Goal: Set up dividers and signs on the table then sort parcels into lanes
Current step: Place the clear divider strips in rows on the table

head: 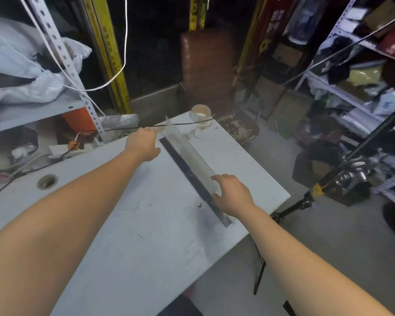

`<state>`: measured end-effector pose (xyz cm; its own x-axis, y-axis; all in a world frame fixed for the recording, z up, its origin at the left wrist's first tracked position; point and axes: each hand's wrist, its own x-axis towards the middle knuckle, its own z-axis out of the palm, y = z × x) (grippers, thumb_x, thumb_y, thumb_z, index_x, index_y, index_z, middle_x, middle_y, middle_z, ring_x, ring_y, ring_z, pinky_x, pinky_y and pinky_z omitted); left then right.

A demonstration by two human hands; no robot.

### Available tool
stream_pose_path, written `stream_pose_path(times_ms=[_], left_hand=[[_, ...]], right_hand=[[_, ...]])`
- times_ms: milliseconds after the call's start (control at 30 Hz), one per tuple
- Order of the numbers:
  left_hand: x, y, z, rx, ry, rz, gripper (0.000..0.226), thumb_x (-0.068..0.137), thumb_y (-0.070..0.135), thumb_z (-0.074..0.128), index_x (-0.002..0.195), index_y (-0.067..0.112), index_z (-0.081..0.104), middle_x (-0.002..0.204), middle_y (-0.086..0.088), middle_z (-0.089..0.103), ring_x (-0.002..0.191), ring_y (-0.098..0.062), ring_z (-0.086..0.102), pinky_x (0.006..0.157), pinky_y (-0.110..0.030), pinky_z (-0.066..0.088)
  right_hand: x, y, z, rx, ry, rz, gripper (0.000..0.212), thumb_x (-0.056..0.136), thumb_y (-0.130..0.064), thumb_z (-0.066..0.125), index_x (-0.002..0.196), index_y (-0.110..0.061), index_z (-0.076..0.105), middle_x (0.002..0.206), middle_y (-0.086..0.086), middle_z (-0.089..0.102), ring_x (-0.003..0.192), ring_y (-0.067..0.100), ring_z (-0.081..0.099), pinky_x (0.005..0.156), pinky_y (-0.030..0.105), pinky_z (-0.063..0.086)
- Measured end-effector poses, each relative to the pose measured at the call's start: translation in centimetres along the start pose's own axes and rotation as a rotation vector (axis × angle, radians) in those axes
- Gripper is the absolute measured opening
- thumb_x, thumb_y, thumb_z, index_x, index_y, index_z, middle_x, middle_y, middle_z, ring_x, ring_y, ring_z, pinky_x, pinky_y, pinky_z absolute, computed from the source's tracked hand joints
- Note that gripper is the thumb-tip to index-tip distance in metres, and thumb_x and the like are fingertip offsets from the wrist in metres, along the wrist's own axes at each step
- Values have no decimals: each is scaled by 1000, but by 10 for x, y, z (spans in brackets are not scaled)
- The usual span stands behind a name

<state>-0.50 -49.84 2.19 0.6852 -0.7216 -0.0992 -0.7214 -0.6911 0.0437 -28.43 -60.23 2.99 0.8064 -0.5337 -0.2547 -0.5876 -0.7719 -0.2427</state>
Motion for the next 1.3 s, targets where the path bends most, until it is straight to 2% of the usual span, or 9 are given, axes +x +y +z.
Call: stream_pose_path(times_ms=[133,267,567,700,800,933,1100,1200,1300], left_hand=[[-75,-16,-16,47,-15,-117,53,90,43,60,132,12,52,130,-11,56,115,-31,55,82,-42,52],[-171,-34,-32,56,-35,-243,61,90,48,59,139,14,46,142,-9,50,121,-32,54,85,-43,51],[-372,-95,-54,55,36,-496,38,87,38,61,113,12,56,120,-9,58,108,-30,57,83,-41,52],[-436,-122,-58,13,19,-568,51,90,36,59,132,9,50,133,-10,53,118,-31,53,92,-44,50],[-476,-148,-58,-3,42,-621,44,92,35,56,129,11,52,130,-9,55,116,-31,55,88,-41,49],[-513,-188,-51,-81,91,-643,30,91,29,57,111,7,59,113,-11,60,106,-33,58,86,-45,52],[-536,-241,-32,-135,89,-627,39,91,31,60,123,9,57,126,-9,58,113,-30,57,91,-46,52],[-539,-276,-22,-155,73,-560,33,90,32,60,116,12,59,117,-5,60,103,-27,59,82,-41,53],[-532,-310,-10,-173,47,-467,34,90,28,60,119,11,60,117,-6,60,103,-27,60,85,-43,54]], right_hand=[[-16,-34,-7,-40,13,-102,44,89,-21,59,133,-20,55,128,5,59,114,30,56,80,36,50],[-46,-64,-1,-37,57,-220,53,91,-26,60,142,-24,49,135,1,56,124,26,52,83,35,46],[-128,-163,18,-78,30,-456,53,91,-26,60,143,-24,48,139,1,54,126,25,50,92,35,45],[-155,-212,22,-70,16,-534,52,92,-28,60,142,-24,49,142,1,53,129,24,49,91,35,45],[-173,-248,28,-74,11,-584,51,91,-30,60,141,-24,50,139,0,55,128,23,49,86,34,44],[-193,-294,46,-39,-11,-635,50,90,-30,60,139,-25,52,136,-2,57,126,20,50,83,34,44],[-209,-347,76,-24,-42,-651,48,90,-31,60,138,-27,53,136,-5,57,126,18,49,83,32,44],[-216,-378,98,5,-67,-608,48,90,-31,61,137,-26,53,135,-4,58,124,18,52,84,32,47],[-220,-406,122,28,-96,-548,48,90,-31,61,137,-26,53,134,-4,59,122,17,54,86,32,48]])
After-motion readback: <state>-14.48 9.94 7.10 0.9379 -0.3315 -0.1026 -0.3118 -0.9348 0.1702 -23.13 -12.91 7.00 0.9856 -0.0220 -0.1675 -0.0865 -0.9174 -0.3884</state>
